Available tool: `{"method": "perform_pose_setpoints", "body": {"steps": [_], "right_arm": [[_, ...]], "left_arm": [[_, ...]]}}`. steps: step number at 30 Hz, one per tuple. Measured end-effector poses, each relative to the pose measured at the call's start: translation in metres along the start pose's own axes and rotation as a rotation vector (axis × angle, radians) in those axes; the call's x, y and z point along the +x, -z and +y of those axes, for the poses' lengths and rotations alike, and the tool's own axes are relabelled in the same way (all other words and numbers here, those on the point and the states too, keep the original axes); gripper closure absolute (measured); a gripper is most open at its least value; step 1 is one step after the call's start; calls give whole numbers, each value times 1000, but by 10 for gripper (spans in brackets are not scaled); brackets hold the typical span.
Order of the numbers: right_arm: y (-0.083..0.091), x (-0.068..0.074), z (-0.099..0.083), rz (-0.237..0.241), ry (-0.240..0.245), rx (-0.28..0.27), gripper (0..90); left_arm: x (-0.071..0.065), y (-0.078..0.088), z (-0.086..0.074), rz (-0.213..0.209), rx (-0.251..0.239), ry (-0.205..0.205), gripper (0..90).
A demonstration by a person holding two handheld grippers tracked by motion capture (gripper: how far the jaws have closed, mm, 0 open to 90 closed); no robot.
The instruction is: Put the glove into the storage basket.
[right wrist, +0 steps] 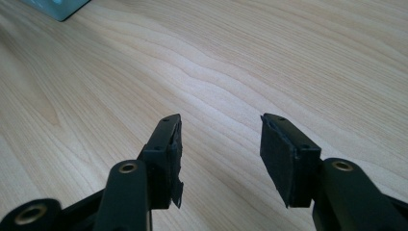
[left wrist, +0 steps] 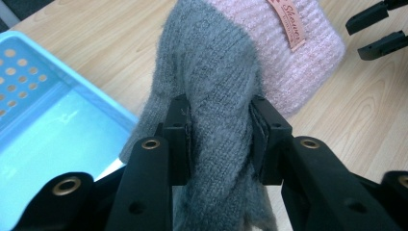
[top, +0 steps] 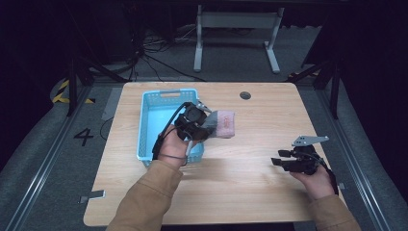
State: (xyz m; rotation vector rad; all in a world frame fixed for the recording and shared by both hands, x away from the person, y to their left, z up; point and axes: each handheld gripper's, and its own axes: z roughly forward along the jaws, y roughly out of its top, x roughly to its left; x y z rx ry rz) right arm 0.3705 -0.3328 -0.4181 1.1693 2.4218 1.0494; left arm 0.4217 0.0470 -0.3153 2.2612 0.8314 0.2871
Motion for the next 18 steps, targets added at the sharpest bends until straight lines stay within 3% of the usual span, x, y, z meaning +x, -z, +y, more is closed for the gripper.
{"method": "perform_pose_setpoints", "body": {"steps": [4, 18], "right_arm": [[1, 0, -2, -3, -5, 2, 501], [3, -1, -7, -12, -15, 13, 499]], "left_arm": [[13, 6, -6, 12, -1, -5, 655], [57, 14, -23, 99, 16, 67, 651]]}}
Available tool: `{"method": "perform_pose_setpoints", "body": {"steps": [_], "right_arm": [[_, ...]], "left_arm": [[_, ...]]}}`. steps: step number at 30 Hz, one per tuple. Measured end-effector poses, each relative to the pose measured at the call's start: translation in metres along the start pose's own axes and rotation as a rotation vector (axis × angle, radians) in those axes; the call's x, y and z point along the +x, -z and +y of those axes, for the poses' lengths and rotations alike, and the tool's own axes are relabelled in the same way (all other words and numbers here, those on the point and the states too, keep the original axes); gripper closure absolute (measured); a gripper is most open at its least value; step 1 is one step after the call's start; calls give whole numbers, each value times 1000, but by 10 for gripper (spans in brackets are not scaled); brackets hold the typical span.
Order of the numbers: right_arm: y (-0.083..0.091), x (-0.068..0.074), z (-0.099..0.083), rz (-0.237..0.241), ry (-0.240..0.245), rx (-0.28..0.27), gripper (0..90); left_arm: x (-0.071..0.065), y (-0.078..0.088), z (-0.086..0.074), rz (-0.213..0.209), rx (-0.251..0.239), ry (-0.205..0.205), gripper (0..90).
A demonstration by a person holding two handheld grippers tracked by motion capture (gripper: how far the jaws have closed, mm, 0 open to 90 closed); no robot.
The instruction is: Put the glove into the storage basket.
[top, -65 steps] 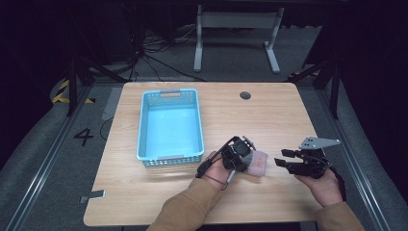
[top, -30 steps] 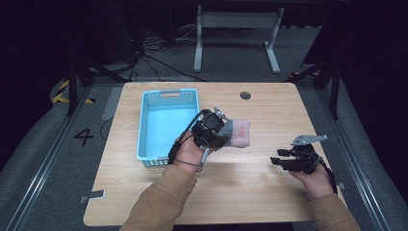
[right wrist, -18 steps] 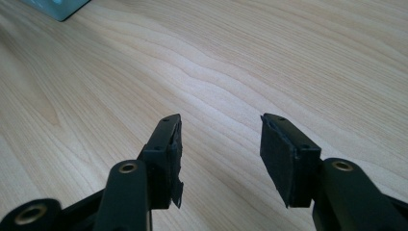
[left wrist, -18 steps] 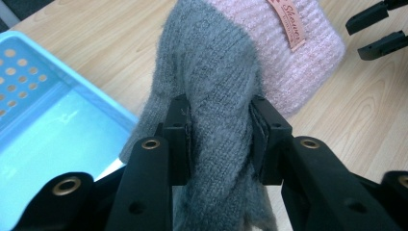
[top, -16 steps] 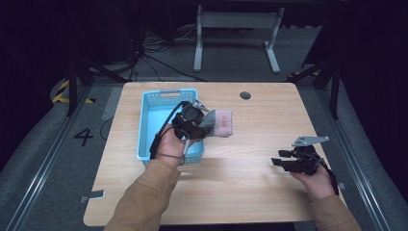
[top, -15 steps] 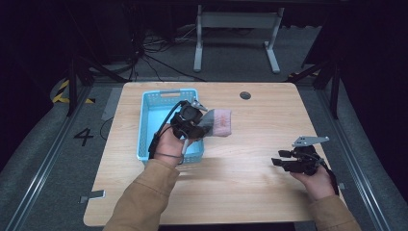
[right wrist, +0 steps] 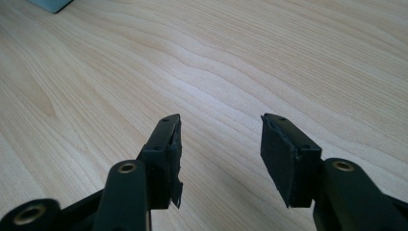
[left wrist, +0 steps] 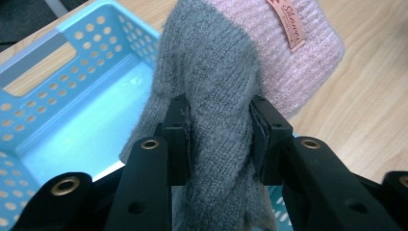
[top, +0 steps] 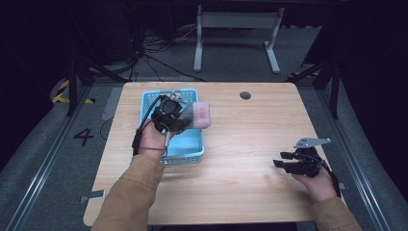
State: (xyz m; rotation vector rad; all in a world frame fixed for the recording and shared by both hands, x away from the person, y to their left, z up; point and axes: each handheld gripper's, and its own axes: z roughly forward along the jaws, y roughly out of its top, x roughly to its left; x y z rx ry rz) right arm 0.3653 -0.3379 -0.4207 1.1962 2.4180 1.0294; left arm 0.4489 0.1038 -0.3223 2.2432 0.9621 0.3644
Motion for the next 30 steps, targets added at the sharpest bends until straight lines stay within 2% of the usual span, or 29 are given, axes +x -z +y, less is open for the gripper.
{"method": "perform_pose_setpoints", "body": {"steps": [4, 12, 18, 20, 23, 27, 30], "right_arm": [[1, -1, -1, -1, -3, -2, 498], [0, 0, -1, 2, -3, 0, 498], [-1, 0, -1, -1, 1, 1, 498], [-1, 1, -1, -2, -2, 5, 497], [-1, 0, -2, 0, -5, 9, 498], [-2, 4, -2, 5, -1, 7, 499], [-2, 5, -3, 2, -1, 16, 499]], "left_arm": [[9, -3, -3, 28, 12, 4, 650], [23, -9, -10, 44, 29, 35, 649], [32, -20, -16, 56, 81, 58, 648], [34, -25, -19, 50, 94, 79, 649], [37, -30, -22, 54, 113, 79, 648], [39, -38, -26, 59, 113, 75, 642], [41, -46, -30, 61, 139, 72, 639]]}}
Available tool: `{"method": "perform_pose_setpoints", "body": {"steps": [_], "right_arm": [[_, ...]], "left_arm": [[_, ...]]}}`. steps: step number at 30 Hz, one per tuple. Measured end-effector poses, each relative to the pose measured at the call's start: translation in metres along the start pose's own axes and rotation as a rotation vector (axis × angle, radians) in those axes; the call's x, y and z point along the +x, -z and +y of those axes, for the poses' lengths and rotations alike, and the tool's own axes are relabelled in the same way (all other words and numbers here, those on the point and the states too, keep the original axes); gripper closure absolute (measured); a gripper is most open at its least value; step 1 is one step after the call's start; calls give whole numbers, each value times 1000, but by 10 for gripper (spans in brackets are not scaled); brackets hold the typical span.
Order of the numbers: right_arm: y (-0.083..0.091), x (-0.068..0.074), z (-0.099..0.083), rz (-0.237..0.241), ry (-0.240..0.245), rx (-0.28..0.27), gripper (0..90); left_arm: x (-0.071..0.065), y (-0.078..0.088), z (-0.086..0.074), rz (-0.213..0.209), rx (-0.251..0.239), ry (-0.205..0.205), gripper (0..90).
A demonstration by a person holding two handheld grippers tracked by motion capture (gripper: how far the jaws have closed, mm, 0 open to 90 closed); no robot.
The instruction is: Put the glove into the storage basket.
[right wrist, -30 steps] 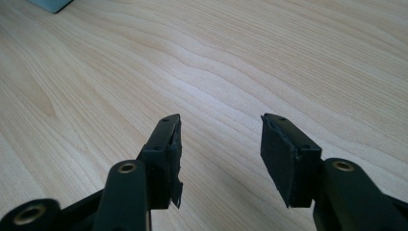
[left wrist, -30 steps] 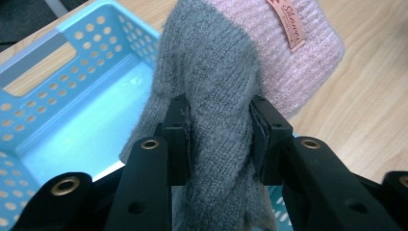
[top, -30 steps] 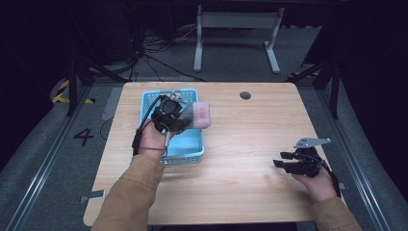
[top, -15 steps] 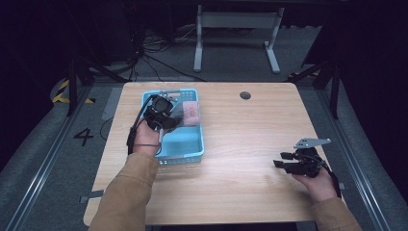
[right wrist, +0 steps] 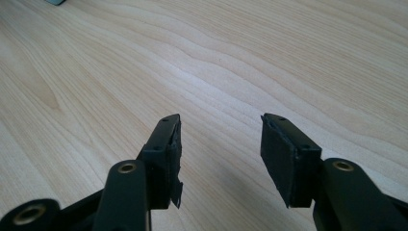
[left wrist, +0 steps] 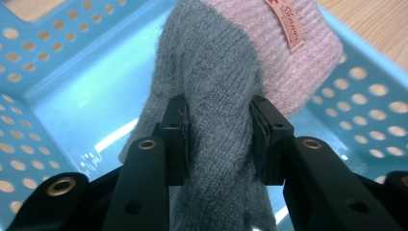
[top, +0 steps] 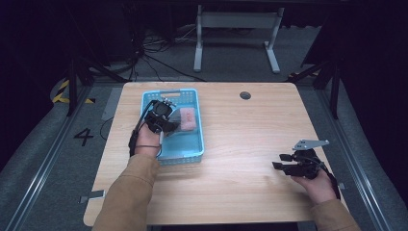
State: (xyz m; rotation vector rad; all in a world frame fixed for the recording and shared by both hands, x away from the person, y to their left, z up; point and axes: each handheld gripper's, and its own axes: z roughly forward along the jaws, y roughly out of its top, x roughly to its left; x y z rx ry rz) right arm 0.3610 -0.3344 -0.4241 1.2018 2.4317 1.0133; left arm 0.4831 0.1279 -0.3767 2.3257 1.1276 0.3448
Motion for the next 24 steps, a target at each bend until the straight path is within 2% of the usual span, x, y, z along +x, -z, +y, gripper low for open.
{"method": "perform_pose_setpoints", "body": {"steps": [8, 16, 19, 21, 24], "right_arm": [[-2, 2, -2, 2, 1, 11, 497], [-2, 4, -3, -2, 4, 17, 495], [-1, 3, -3, -1, 3, 13, 495], [-1, 3, -3, -1, 4, 14, 495], [-1, 4, -3, -1, 5, 13, 495]], "left_arm": [[5, -17, -5, -15, 65, 18, 633], [4, -32, -3, -38, 122, 22, 629], [4, -36, -2, -55, 128, 37, 618], [3, -40, -2, -60, 126, 34, 606], [5, -45, -2, -72, 140, 61, 558]]}}
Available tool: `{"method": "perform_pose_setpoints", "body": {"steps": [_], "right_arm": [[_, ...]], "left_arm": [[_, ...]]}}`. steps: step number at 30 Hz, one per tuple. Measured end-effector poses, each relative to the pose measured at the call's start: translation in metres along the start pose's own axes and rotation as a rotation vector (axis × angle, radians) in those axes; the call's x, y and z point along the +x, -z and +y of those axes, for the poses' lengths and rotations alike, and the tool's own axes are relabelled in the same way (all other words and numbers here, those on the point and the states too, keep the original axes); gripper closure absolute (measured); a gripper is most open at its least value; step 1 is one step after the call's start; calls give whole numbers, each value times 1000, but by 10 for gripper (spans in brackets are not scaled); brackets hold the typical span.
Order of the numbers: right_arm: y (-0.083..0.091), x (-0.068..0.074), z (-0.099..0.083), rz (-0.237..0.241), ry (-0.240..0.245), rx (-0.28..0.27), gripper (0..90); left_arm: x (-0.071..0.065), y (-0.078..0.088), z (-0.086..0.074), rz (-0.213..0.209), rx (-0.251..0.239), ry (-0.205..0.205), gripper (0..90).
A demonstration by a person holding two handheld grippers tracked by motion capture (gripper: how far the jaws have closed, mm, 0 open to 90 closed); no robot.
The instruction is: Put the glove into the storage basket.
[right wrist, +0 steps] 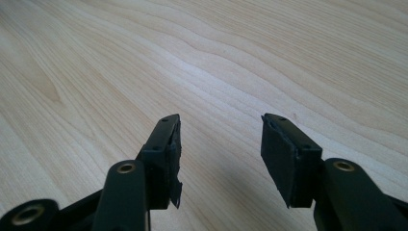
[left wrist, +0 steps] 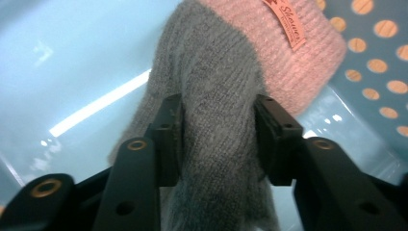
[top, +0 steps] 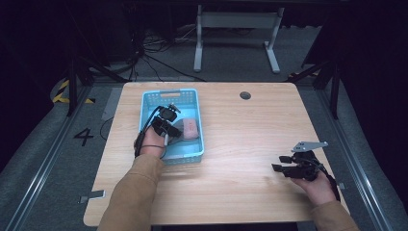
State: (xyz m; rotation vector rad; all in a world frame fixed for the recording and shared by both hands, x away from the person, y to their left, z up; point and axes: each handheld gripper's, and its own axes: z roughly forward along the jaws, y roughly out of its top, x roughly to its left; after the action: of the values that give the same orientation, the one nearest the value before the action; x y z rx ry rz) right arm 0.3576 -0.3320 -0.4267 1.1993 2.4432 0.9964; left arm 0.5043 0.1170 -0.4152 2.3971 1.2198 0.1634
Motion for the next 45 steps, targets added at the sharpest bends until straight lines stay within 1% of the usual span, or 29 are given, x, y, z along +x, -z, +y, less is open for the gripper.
{"method": "perform_pose_setpoints", "body": {"steps": [3, 4, 7, 8, 9, 10, 12, 16, 17, 20, 22, 26, 29, 31, 33, 37, 38, 39, 42, 43, 45], "right_arm": [[0, 0, 1, 2, 2, 0, 494], [0, 0, 1, 2, 3, 2, 496], [-3, 1, 4, 11, 6, 1, 499], [-4, 1, 6, 12, 9, 2, 499], [-5, 1, 8, 16, 14, 2, 498], [-6, 2, 9, 19, 16, -1, 498], [-8, 3, 13, 25, 28, -6, 498], [-14, 4, 18, 38, 41, 1, 495], [-15, 4, 19, 37, 42, 1, 494], [-18, 4, 22, 44, 51, 1, 493], [-19, 4, 24, 46, 53, 2, 492], [-23, 4, 25, 47, 54, 11, 491], [-24, 5, 25, 46, 60, 15, 489], [-23, 5, 24, 46, 57, 11, 489], [-23, 4, 24, 45, 56, 8, 488], [-22, 4, 22, 40, 53, 11, 488], [-21, 3, 22, 40, 53, 10, 488], [-21, 3, 22, 40, 55, 9, 487], [-19, 3, 19, 39, 51, 12, 486], [-19, 3, 19, 36, 49, 13, 486], [-18, 2, 17, 34, 49, 12, 485]], "left_arm": [[3, -1, -1, 7, 6, 9, 466], [3, 0, -1, 3, 2, 20, 467], [5, 5, -1, 8, -25, 23, 445], [5, 7, -2, 14, -43, 21, 442], [5, 9, -3, 13, -53, 23, 441], [4, 13, -4, 13, -79, 27, 438], [4, 19, -7, 17, -108, 26, 420], [-1, 32, -13, 11, -152, 14, 413], [-2, 36, -14, 7, -164, 9, 413], [-12, 49, -18, -26, -198, -7, 416], [-20, 56, -20, -37, -208, -36, 416], [-41, 71, -25, -63, -229, -102, 414], [-58, 81, -30, -79, -254, -153, 413], [-67, 87, -34, -99, -263, -183, 412], [-74, 90, -36, -112, -264, -201, 408], [-88, 93, -43, -152, -276, -241, 403], [-91, 94, -46, -158, -282, -260, 398], [-94, 94, -48, -166, -287, -271, 395], [-99, 93, -57, -197, -295, -285, 396], [-101, 92, -59, -203, -298, -289, 400], [-105, 89, -66, -210, -306, -309, 404]]}}
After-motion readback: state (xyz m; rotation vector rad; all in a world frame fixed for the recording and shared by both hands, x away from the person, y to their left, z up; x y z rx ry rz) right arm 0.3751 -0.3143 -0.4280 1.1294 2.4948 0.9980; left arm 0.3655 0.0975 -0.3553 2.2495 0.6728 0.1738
